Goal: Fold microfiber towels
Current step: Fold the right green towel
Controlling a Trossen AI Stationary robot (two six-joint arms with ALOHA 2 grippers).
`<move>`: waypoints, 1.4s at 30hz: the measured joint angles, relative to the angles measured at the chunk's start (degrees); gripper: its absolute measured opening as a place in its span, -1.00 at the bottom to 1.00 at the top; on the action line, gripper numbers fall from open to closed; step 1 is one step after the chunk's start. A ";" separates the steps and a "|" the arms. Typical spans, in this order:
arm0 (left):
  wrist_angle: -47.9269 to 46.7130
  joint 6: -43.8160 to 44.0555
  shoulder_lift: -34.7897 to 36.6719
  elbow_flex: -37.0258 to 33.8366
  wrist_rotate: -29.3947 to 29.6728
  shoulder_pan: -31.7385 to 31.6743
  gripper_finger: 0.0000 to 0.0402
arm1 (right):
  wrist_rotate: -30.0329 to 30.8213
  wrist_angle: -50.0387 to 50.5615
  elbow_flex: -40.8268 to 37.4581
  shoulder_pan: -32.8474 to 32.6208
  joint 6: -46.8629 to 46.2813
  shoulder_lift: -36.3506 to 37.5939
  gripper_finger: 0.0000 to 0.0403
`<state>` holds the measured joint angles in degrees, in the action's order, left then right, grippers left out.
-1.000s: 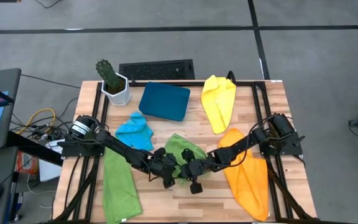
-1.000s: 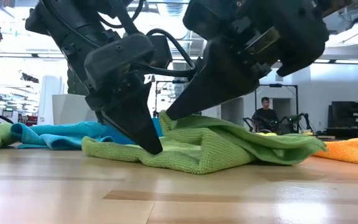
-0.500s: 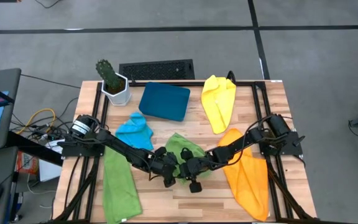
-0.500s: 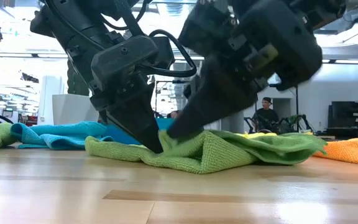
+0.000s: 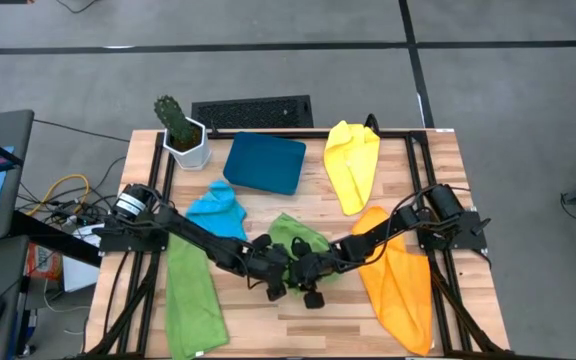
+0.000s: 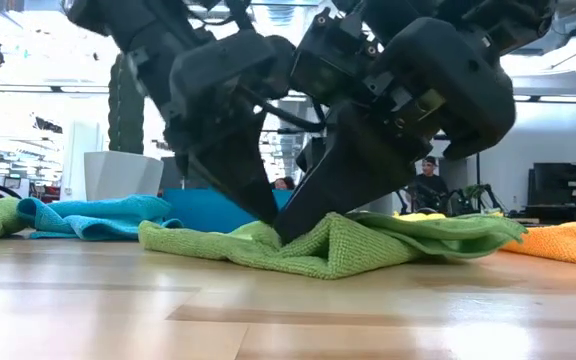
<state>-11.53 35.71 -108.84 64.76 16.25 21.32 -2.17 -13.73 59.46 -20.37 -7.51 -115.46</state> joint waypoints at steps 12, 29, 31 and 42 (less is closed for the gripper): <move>-22.69 0.13 0.73 14.43 2.17 2.68 -1.00 | 0.80 1.55 0.00 -0.27 -3.63 3.40 -0.27; -10.73 -1.50 1.03 13.21 16.75 11.27 -1.00 | 6.96 29.56 0.04 -1.64 -5.69 21.86 -0.27; -5.01 -2.38 0.27 10.36 15.99 10.21 -1.00 | 8.37 33.57 -0.06 -3.34 -5.55 22.78 -0.29; 8.64 -4.70 -4.17 6.87 11.24 9.46 -1.00 | 14.18 32.95 -2.89 -10.78 -4.29 17.04 -0.27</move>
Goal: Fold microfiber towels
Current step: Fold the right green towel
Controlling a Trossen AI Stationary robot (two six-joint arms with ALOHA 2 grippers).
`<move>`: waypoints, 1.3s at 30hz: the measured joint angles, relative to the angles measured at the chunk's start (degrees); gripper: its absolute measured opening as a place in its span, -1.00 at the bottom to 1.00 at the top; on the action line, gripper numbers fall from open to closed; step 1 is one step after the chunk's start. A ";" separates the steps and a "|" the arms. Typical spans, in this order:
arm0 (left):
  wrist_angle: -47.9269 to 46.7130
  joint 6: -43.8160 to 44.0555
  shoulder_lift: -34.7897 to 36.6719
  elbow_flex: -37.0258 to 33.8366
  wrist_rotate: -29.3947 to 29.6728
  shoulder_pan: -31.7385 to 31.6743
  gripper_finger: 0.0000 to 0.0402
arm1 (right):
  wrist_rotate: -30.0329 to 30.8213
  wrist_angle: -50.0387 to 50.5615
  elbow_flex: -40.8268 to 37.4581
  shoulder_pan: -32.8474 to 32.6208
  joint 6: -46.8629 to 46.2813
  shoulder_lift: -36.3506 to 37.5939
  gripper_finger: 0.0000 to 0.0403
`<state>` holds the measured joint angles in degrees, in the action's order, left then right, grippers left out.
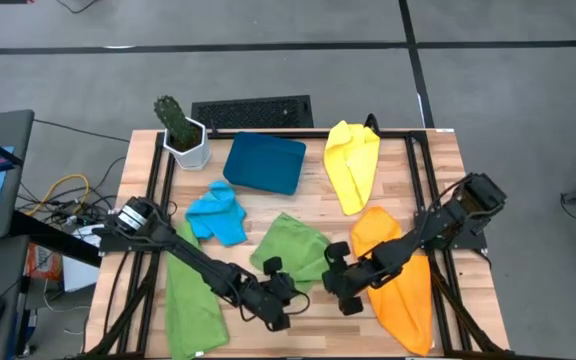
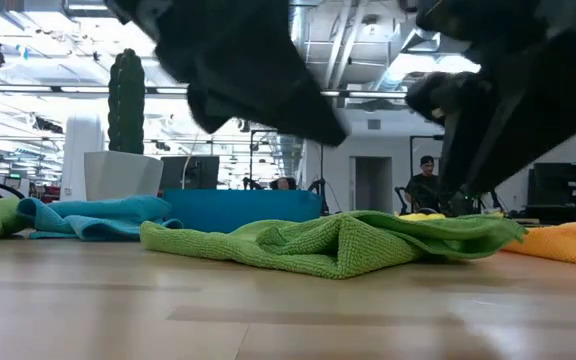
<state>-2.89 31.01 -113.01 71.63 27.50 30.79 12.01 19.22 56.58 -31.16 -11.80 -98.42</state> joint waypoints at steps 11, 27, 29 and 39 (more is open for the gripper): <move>2.95 -2.33 -2.68 -0.11 -1.73 -0.94 -1.00 | -0.20 0.01 0.03 0.75 -1.74 -5.01 -0.20; 5.59 0.06 -7.22 -0.32 -2.85 -1.29 -1.00 | -0.13 0.23 0.02 0.38 -3.25 -3.88 -0.21; 5.35 0.06 -7.21 -0.68 -3.14 -1.29 -1.00 | -0.12 0.71 0.02 0.39 -3.27 -3.88 -0.22; 7.10 0.14 -6.95 -4.01 -7.56 -1.19 -1.00 | 3.19 1.76 0.02 1.15 -2.65 -3.98 -0.24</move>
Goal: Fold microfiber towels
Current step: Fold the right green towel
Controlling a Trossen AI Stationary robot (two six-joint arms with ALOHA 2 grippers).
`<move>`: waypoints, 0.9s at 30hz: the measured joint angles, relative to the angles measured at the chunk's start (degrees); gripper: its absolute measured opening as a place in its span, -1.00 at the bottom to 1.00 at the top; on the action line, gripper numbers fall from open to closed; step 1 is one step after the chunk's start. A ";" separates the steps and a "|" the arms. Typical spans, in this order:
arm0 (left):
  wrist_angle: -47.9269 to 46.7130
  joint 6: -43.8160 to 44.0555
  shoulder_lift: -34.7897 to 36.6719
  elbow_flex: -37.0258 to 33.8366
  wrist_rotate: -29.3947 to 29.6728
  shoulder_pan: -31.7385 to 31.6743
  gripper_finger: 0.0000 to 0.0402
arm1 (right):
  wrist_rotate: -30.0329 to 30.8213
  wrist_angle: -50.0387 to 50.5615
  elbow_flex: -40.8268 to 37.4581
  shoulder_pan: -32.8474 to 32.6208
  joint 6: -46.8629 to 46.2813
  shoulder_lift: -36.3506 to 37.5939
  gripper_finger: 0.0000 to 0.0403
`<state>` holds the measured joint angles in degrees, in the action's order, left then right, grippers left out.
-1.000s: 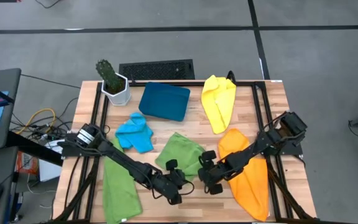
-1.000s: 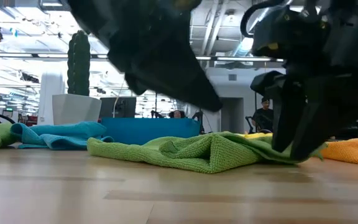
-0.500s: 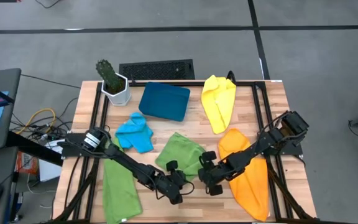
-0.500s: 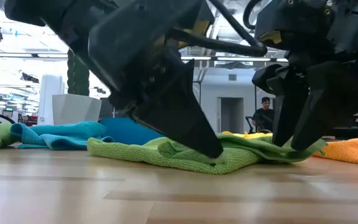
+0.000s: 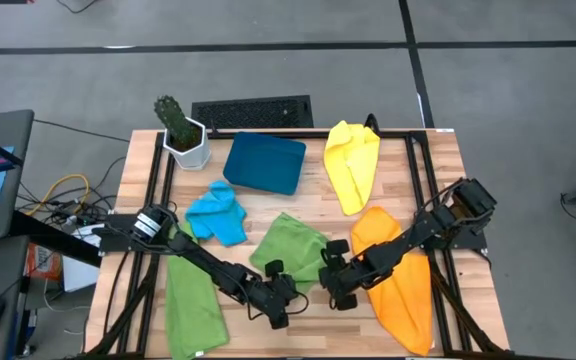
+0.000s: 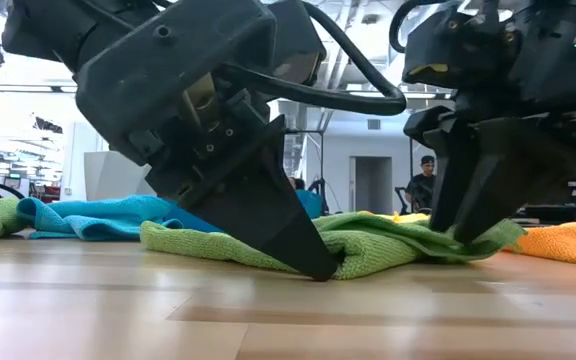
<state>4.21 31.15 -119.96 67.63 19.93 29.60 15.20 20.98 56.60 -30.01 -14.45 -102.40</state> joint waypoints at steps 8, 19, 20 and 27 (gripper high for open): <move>-6.79 0.20 4.73 0.80 2.42 0.98 -1.00 | -0.01 -0.05 0.00 0.31 1.37 -0.01 -0.34; 3.25 -4.84 5.31 0.67 11.32 2.21 -1.00 | -0.05 -0.68 0.00 0.52 1.30 -0.03 -0.34; 4.11 -4.35 4.21 0.57 10.56 1.82 -1.00 | -0.05 -0.73 0.00 0.53 1.01 -0.03 -0.34; 5.86 -3.01 0.23 0.59 11.81 0.24 -1.00 | -0.08 -0.84 0.00 0.53 0.48 -0.05 -0.34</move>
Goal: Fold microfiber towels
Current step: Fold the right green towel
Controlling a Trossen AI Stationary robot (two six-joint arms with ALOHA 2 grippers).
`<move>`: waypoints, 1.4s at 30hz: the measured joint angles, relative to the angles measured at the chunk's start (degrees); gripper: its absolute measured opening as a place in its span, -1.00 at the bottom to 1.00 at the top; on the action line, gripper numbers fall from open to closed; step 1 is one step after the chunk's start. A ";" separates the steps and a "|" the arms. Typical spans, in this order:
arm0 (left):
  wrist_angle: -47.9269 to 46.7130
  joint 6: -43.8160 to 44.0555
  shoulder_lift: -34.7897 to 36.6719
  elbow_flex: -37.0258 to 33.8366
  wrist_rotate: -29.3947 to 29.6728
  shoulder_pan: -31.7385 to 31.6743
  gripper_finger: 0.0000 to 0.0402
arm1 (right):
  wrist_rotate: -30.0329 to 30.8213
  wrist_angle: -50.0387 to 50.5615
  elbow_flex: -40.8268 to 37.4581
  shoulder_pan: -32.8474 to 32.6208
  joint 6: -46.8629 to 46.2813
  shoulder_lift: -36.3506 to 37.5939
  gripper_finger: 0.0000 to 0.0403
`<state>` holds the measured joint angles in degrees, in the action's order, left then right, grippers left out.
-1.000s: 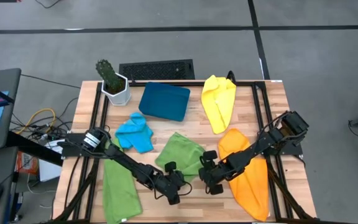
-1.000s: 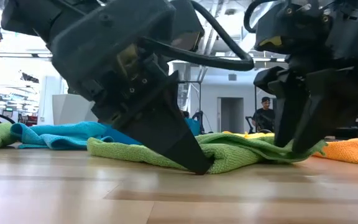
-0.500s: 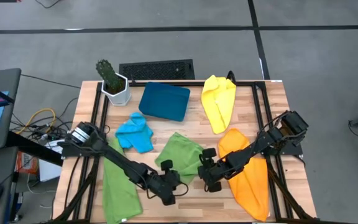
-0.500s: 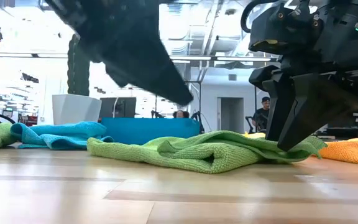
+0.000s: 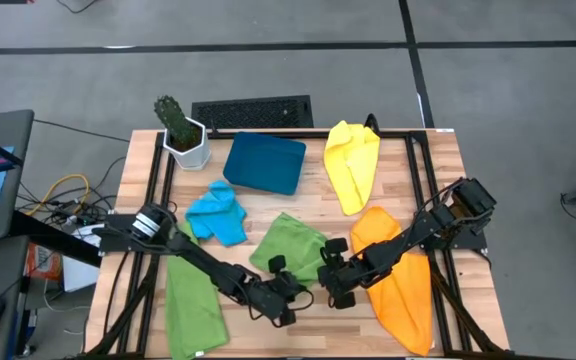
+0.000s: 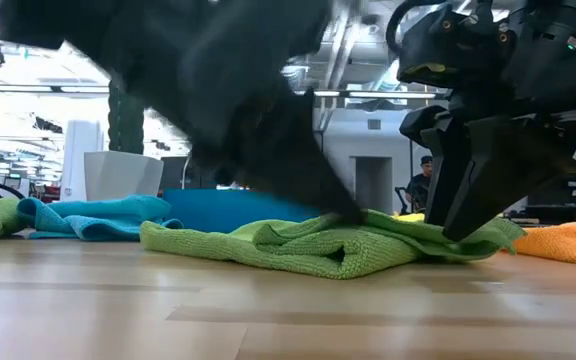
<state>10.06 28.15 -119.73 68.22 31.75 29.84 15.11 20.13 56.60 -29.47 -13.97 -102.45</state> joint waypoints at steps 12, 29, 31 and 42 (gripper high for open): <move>-0.63 3.07 -2.26 0.21 -4.34 0.60 -1.00 | 0.00 -0.45 0.00 -0.02 0.28 0.00 -0.34; -3.74 4.79 -2.17 0.32 -5.16 0.47 -1.00 | 0.21 -1.16 -0.09 -3.47 -0.74 -3.32 -0.35; -3.80 4.80 -2.17 0.29 -5.19 0.47 -1.00 | 0.39 -1.05 0.13 -3.41 -2.30 -4.29 -0.35; -4.41 5.07 -2.17 0.25 -5.53 0.45 -1.00 | 1.88 2.32 0.17 -1.56 -8.58 -3.61 -0.61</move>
<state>5.65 33.22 -121.91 68.47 26.22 30.28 16.99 22.46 56.77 -31.03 -22.55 -106.06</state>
